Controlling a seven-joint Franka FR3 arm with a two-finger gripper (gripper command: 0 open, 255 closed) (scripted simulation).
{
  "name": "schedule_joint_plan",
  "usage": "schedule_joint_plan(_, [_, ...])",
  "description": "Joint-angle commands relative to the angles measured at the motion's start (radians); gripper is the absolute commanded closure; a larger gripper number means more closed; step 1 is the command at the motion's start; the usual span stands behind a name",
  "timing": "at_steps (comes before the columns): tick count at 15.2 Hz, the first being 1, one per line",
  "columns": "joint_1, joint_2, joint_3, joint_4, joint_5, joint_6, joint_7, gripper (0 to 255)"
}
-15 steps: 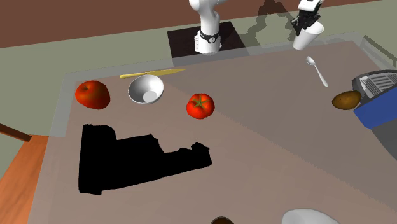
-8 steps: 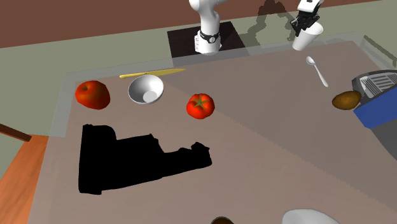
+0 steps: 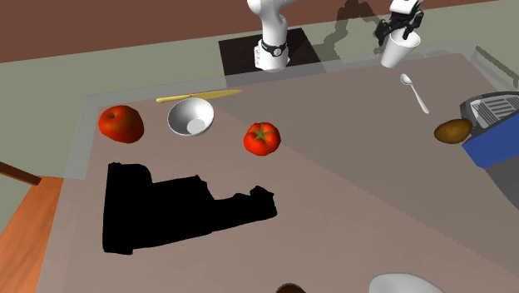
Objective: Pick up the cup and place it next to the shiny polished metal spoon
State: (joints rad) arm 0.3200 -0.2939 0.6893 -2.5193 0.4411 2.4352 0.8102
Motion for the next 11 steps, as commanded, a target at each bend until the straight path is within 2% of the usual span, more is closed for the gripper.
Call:
schedule_joint_plan(1, [0.007, -0.049, -0.025, 0.013, 0.011, -0.063, -0.012, 0])
schedule_joint_plan(3, [0.013, -0.102, -0.053, 0.033, 0.017, -0.137, -0.021, 0])
schedule_joint_plan(11, [0.014, -0.101, -0.054, 0.033, 0.017, -0.137, -0.020, 0])
